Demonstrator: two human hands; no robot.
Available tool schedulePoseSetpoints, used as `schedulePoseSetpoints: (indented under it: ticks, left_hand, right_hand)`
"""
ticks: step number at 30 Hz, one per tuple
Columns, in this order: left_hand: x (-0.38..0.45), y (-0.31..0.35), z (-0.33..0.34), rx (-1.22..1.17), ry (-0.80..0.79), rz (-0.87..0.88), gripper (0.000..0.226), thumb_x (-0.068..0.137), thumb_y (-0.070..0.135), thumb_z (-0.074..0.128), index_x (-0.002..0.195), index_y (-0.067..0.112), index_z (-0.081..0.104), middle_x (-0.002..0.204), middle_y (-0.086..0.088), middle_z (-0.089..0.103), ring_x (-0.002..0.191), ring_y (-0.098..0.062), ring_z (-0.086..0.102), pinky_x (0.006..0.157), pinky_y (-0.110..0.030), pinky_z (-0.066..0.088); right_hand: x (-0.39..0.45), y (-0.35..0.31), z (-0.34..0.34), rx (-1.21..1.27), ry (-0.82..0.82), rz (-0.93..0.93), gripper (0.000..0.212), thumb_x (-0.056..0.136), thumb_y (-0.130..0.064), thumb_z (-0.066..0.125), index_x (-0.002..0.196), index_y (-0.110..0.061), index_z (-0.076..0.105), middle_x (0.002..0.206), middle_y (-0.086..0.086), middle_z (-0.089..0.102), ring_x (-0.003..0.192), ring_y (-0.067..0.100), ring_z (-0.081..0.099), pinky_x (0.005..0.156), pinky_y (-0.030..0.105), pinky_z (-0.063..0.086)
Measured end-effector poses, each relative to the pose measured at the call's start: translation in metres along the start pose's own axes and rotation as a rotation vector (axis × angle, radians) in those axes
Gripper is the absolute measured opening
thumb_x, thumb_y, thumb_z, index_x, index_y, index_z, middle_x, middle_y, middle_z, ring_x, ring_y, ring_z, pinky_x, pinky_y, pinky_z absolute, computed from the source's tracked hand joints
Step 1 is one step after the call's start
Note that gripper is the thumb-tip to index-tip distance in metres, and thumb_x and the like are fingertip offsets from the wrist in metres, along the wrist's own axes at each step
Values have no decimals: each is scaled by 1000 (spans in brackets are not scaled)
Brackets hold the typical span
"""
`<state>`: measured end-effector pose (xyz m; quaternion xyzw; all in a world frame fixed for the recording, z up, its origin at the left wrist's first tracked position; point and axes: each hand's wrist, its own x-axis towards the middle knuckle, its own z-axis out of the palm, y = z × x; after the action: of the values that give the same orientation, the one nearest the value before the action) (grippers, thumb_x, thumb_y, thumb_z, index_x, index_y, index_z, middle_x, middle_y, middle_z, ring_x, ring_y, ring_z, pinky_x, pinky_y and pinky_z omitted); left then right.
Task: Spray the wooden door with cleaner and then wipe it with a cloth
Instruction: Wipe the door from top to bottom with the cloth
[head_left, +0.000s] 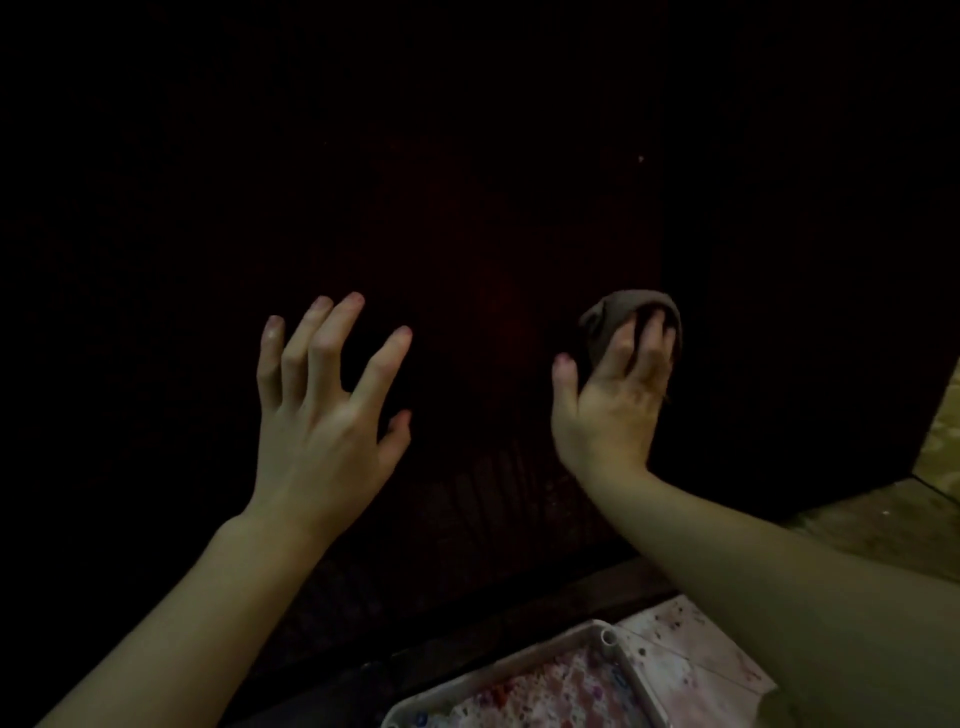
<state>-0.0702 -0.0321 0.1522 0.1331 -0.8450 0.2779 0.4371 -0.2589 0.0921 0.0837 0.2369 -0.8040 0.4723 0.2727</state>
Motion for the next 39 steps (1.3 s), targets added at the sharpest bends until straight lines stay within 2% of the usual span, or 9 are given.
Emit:
schedulePoseSetpoints:
  ticks: [2,6,11,16,23,27,31,35,39]
  left_hand:
    - [-6,-5,1,7,-3,6,69,71,28,80,134,13,54,145,-19,26,140,-39,23,117,-59,12]
    - [-12,-10,3,13,2,34,67,74,31,76,135,13,54,146,-18,25,140,-38,22,118,-57,9]
    - [-11,-8,8,-12,23,28,68,74,32,75,136,13,52,147,-17,23,141,-37,20,119,-54,3]
    - [-16,-13,8,-35,28,39,68,75,31,73,137,14,51,148,-17,23,141,-37,20,119,-54,3]
    - [-23,-20,6,-36,12,57,71,74,33,73,139,16,49,149,-17,24,142,-37,21,118,-57,8]
    - [-24,-19,8,-27,29,48,69,75,31,72,139,16,48,149,-17,23,142,-37,20,118,-56,7]
    - [-26,-16,11,-37,32,33,68,77,32,70,139,16,48,150,-16,21,142,-37,18,119,-55,5]
    - [-27,-22,8,-37,12,54,70,76,32,71,140,16,48,150,-17,22,143,-37,19,119,-55,6]
    - [-35,-28,4,-24,-7,65,74,75,31,72,142,15,45,149,-19,21,143,-38,18,119,-55,6]
  right_hand:
    - [-3,-22,0,45,-27,88,77,94,-50,35,151,-2,16,159,23,5,147,39,3,118,59,15]
    - [-2,-36,-12,27,35,-161,60,92,-39,36,143,-7,43,147,21,30,132,36,26,109,52,31]
    - [37,-22,-41,266,109,-183,26,96,-20,51,118,-7,59,119,15,47,97,15,49,78,4,38]
    - [31,-13,-30,197,160,50,11,97,-28,47,102,-18,47,101,-1,52,95,21,58,75,36,46]
    - [-25,-3,0,226,161,364,18,101,-16,39,114,-7,48,122,9,52,101,27,58,74,29,35]
    - [6,-34,2,334,307,224,27,99,-19,40,115,-1,51,118,13,50,100,21,50,76,18,30]
    - [11,-24,11,223,376,89,42,93,-29,31,113,1,54,112,17,54,99,29,55,75,35,44]
    - [-2,34,15,175,299,311,45,92,-36,25,120,-10,48,125,12,48,108,32,55,85,49,50]
    - [13,30,5,279,323,523,30,102,-17,36,127,-5,48,135,15,43,123,29,45,89,24,32]
